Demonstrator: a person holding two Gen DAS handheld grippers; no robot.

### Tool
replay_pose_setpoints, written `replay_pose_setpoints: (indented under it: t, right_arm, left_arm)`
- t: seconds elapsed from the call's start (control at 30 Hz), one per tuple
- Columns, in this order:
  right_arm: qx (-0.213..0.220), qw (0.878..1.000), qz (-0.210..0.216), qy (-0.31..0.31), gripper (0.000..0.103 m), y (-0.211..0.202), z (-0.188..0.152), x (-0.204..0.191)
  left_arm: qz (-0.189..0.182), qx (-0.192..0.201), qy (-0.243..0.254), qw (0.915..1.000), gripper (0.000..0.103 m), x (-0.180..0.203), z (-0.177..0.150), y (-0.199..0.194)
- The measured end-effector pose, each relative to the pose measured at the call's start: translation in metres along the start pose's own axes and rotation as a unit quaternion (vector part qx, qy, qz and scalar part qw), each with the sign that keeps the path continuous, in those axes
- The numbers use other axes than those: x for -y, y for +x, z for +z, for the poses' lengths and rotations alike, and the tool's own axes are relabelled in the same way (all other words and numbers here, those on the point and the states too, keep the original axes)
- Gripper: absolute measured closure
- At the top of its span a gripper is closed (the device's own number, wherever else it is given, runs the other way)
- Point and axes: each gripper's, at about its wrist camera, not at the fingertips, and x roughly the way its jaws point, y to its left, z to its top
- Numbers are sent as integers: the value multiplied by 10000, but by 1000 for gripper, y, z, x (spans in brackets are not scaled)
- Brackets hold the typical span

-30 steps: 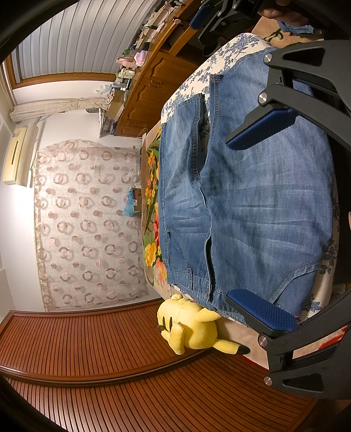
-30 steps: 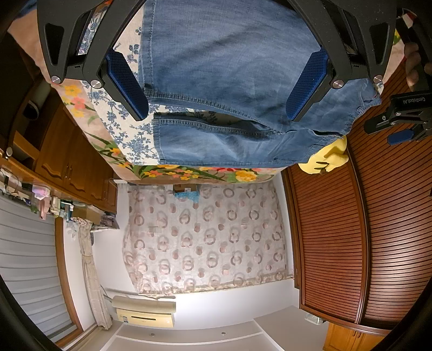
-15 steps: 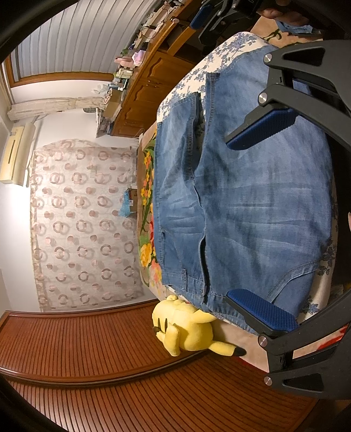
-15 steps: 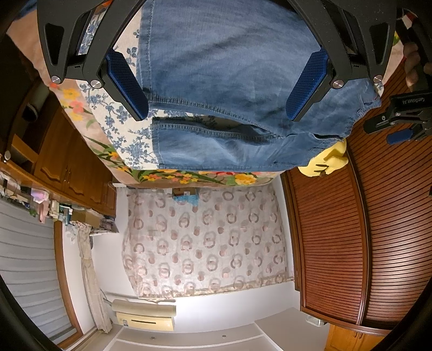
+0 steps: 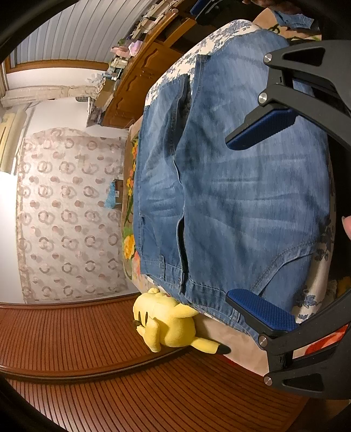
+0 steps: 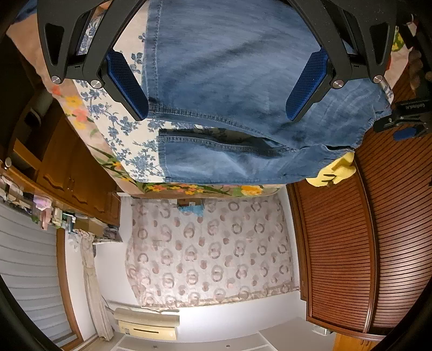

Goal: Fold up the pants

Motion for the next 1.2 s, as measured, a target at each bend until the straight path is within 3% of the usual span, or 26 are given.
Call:
replay_pose_setpoints:
  t: [0.47,0.7,1.0,1.2]
  right_arm:
    - [-408,9990,-183,-47,1,6,-1,10]
    - [-880,9956,-300,145,7,9,-5,28]
    - [-1517,9881,-116,249,28,6,-12,32]
    - [-1640,9860,-24,311,44,-4,-13,27]
  left_arm:
    - [-11,-198,-47,9998,0,-30,-6,18]
    - [-55,-364,-149,9992,0,-44,-15,29]
    - [74,-513,-233,9984,0,-57,-26,42]
    - [168,-553,-314,9978,0,-70,-31,45]
